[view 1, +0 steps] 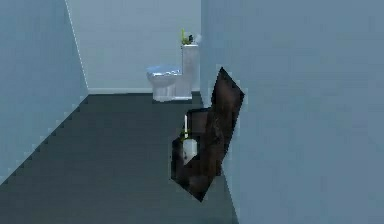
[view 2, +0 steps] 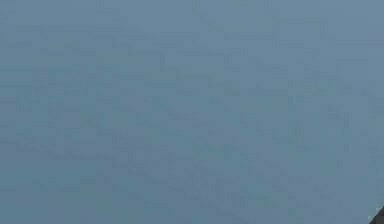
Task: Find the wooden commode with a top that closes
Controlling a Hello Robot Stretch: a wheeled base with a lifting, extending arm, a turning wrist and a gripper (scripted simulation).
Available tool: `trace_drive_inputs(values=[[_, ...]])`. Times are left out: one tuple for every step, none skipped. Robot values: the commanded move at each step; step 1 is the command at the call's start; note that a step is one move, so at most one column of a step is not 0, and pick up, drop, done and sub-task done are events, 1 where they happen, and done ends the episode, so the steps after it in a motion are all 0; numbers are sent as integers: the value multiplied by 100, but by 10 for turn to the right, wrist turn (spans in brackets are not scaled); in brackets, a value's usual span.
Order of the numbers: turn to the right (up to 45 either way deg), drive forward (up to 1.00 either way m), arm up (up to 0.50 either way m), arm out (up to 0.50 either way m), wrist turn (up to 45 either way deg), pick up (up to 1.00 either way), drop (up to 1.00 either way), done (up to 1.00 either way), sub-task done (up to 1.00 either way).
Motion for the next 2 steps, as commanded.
trace_drive_inputs(values=[[0,40,0,0,0,0,0,0,0],[0,0,0,0,0,0,0,100,0]])
